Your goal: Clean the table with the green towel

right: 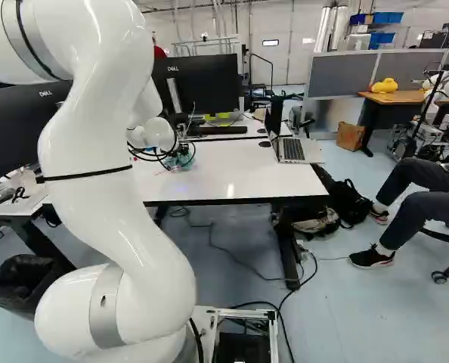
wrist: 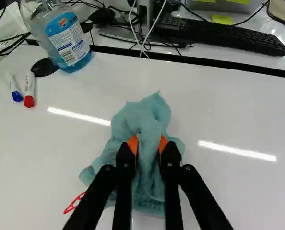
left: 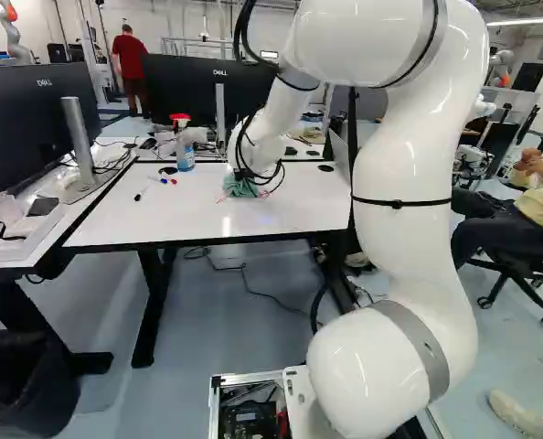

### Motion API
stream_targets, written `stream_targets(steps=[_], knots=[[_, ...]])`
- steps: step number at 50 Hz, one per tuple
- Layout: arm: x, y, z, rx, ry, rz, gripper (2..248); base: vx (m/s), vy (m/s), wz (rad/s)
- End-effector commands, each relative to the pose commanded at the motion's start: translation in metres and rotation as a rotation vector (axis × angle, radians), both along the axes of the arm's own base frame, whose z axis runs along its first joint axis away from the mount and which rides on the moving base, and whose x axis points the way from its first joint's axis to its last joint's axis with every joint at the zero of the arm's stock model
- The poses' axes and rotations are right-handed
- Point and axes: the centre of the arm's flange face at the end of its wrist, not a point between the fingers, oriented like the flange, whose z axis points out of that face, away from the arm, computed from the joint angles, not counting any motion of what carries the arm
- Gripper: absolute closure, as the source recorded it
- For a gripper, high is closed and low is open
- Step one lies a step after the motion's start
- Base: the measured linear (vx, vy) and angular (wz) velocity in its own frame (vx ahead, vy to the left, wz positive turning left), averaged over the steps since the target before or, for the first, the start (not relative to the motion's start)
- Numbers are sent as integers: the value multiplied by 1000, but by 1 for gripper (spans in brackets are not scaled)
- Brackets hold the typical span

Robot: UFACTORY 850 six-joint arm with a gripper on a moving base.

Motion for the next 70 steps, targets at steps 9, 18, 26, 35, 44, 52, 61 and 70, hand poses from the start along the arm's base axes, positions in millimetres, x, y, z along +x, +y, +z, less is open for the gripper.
stream_targets(steps=[9, 18, 26, 35, 44, 52, 61, 70], knots=[[0, 0, 0, 0, 0, 0, 185, 0, 0, 0], [-1, 0, -1, -4, 17, 0, 185, 0, 0, 0], [-3, -1, -4, -13, 52, 0, 185, 0, 0, 0], [-5, -1, -5, -19, 76, 0, 185, 0, 0, 0], [-5, -1, -5, -19, 76, 0, 185, 0, 0, 0], [-5, -1, -5, -19, 76, 0, 185, 0, 0, 0], [-4, -1, -5, -17, 68, 0, 185, 0, 0, 0], [-4, -1, -5, -17, 68, 0, 185, 0, 0, 0]])
